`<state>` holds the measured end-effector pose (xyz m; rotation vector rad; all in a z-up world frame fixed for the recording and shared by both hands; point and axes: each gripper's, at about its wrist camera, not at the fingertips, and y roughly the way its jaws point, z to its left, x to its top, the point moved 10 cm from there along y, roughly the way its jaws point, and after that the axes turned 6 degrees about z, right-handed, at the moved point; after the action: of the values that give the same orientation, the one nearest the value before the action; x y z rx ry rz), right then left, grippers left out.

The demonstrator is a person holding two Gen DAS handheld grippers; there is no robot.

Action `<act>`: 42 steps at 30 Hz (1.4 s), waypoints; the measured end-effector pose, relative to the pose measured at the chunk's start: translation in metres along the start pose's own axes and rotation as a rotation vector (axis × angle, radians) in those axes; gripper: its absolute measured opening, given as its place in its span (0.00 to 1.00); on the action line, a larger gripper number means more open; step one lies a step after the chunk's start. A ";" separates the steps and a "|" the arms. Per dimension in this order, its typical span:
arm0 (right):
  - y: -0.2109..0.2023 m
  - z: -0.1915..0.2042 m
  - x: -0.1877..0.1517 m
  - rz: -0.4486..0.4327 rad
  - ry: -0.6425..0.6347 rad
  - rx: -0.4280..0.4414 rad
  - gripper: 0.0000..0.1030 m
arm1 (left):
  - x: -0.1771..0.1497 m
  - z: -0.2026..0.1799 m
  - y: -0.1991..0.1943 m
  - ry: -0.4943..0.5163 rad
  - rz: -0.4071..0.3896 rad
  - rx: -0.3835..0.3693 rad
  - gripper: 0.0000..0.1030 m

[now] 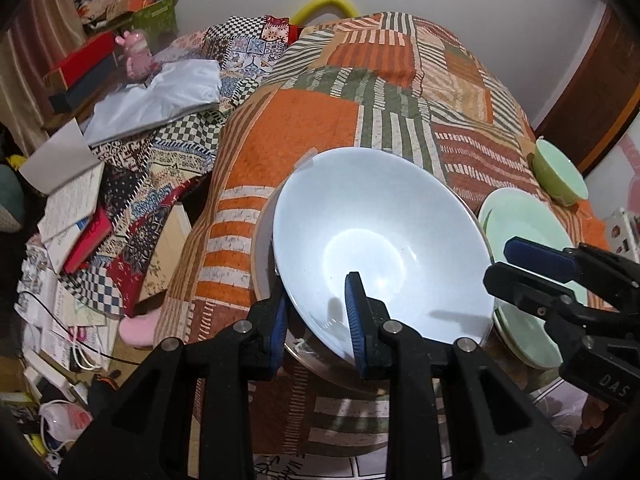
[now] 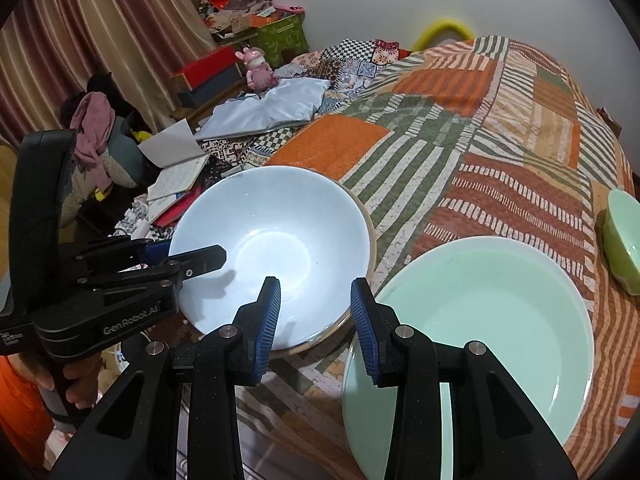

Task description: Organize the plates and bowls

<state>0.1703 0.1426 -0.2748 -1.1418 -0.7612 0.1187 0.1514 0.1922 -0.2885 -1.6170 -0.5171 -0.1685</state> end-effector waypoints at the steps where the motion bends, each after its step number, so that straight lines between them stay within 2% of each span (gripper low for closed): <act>1: -0.001 -0.001 0.000 -0.003 0.002 0.002 0.33 | 0.000 -0.001 0.000 0.006 0.003 0.007 0.25; 7: -0.013 -0.014 0.001 -0.028 0.022 0.003 0.33 | 0.004 0.001 -0.005 0.001 0.028 0.017 0.27; 12: -0.026 -0.027 0.004 -0.058 0.043 0.001 0.33 | 0.010 -0.003 -0.019 0.010 0.016 0.041 0.37; 17: -0.044 -0.049 0.004 -0.097 0.058 -0.031 0.33 | 0.024 -0.013 -0.044 0.031 -0.062 0.055 0.50; 20: -0.058 -0.066 0.004 -0.125 0.069 -0.058 0.33 | 0.034 -0.027 -0.060 0.049 -0.107 0.062 0.53; 27: -0.094 -0.122 0.002 -0.195 0.130 -0.105 0.38 | 0.053 -0.087 -0.077 0.121 -0.166 0.036 0.54; 30: -0.108 -0.148 -0.002 -0.217 0.161 -0.132 0.38 | 0.061 -0.118 -0.077 0.153 -0.183 0.014 0.59; 42: -0.141 -0.258 -0.027 -0.232 0.322 -0.262 0.39 | 0.099 -0.230 -0.038 0.263 -0.166 -0.089 0.66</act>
<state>0.2648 -0.1309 -0.2190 -1.2717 -0.6255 -0.3616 0.2677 -0.0081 -0.1848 -1.6082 -0.4445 -0.5274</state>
